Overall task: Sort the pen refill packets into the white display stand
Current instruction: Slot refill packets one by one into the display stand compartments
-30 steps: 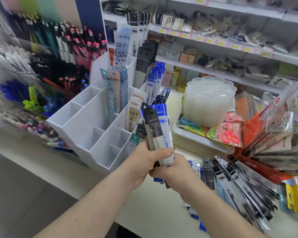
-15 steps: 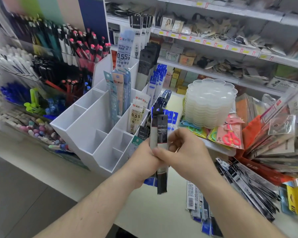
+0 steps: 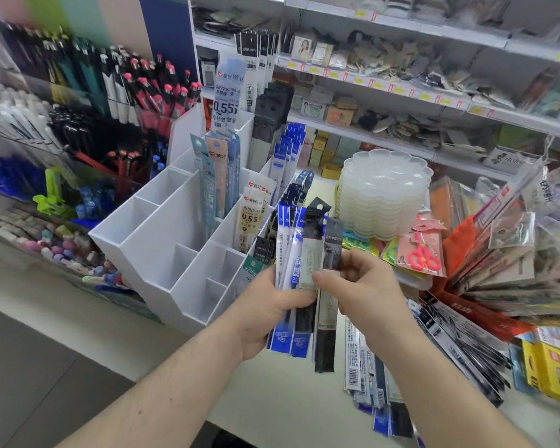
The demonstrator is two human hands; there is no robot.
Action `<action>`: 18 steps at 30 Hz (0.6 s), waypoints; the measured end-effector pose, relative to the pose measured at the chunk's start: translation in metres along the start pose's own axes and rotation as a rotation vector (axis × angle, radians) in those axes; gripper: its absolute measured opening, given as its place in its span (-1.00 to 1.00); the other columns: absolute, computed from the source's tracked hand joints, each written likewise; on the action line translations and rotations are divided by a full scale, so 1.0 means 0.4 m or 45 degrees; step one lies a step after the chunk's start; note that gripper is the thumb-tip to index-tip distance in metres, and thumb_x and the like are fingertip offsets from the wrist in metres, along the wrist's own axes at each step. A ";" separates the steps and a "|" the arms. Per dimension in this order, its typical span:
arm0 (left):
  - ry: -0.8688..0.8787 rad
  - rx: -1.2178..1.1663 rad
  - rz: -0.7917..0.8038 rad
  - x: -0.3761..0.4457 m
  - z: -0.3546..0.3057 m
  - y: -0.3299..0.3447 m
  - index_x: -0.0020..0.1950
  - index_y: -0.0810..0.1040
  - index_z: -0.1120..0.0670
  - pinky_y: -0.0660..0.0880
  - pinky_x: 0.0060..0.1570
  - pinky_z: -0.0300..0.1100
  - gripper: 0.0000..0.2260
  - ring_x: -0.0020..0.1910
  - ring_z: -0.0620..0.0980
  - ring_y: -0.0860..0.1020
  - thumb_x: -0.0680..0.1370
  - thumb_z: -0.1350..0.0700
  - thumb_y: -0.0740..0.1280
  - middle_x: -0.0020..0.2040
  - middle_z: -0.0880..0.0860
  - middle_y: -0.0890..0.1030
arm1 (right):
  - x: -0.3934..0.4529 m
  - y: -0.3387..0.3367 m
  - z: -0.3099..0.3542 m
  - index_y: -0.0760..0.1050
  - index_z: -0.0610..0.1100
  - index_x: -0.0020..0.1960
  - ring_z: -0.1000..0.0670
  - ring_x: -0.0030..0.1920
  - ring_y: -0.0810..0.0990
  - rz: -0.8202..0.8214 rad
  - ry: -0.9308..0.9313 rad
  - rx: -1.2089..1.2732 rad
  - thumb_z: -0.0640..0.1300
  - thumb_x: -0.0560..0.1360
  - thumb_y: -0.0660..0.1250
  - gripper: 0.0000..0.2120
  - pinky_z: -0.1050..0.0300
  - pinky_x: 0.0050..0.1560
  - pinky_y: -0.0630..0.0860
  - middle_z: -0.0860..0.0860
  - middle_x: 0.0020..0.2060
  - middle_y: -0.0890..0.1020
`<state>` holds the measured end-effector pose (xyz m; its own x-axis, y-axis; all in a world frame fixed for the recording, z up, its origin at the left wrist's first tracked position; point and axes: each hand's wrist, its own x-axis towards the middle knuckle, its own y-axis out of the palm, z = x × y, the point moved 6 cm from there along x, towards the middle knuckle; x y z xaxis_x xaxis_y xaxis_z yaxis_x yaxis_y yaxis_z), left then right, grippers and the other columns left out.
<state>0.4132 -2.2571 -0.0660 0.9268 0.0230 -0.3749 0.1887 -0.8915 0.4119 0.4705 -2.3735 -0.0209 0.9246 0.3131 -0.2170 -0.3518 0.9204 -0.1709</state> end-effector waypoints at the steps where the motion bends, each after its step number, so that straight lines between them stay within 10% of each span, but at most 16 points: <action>1: 0.007 0.018 -0.028 -0.001 0.000 -0.003 0.16 0.55 0.07 0.67 -0.17 -0.05 -0.73 -0.09 0.12 0.71 0.54 0.37 0.34 -0.04 0.15 0.72 | -0.004 0.000 0.000 0.61 -0.19 -0.03 0.23 -0.51 0.48 0.008 0.013 0.052 -0.36 0.46 0.44 -0.86 0.40 -0.48 0.38 0.01 -0.33 0.66; 9: 0.035 0.086 -0.128 -0.006 0.005 -0.005 0.26 0.53 0.10 0.66 -0.11 0.02 -0.64 -0.02 0.14 0.70 0.51 0.38 0.39 0.03 0.14 0.72 | -0.022 -0.015 -0.007 0.59 -0.19 0.00 0.17 -0.40 0.62 0.001 0.016 0.183 -0.37 0.49 0.41 -0.86 0.34 -0.44 0.48 0.00 -0.29 0.71; 14: 0.013 0.085 -0.186 -0.004 0.017 -0.013 0.24 0.53 0.12 0.66 -0.16 0.01 -0.66 -0.06 0.12 0.71 0.50 0.35 0.41 0.00 0.11 0.72 | -0.017 -0.023 -0.028 0.56 -0.14 0.01 -0.30 -0.13 0.67 -0.035 0.075 0.265 -0.36 0.56 0.27 -0.84 -0.25 -0.06 0.65 -0.12 -0.17 0.72; 18: 0.006 0.091 -0.155 -0.004 0.019 -0.005 0.26 0.52 0.15 0.64 -0.03 0.10 -0.66 -0.02 0.16 0.70 0.51 0.35 0.39 0.02 0.13 0.72 | -0.003 -0.027 -0.039 0.44 -0.12 0.01 0.00 -0.53 0.40 -0.060 0.167 0.479 -0.38 0.55 0.21 -0.81 0.19 -0.53 0.33 -0.09 -0.37 0.52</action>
<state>0.4090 -2.2587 -0.0728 0.9000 0.1348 -0.4145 0.2762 -0.9121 0.3031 0.4712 -2.3875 -0.0337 0.9033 0.2585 -0.3425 -0.2089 0.9621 0.1753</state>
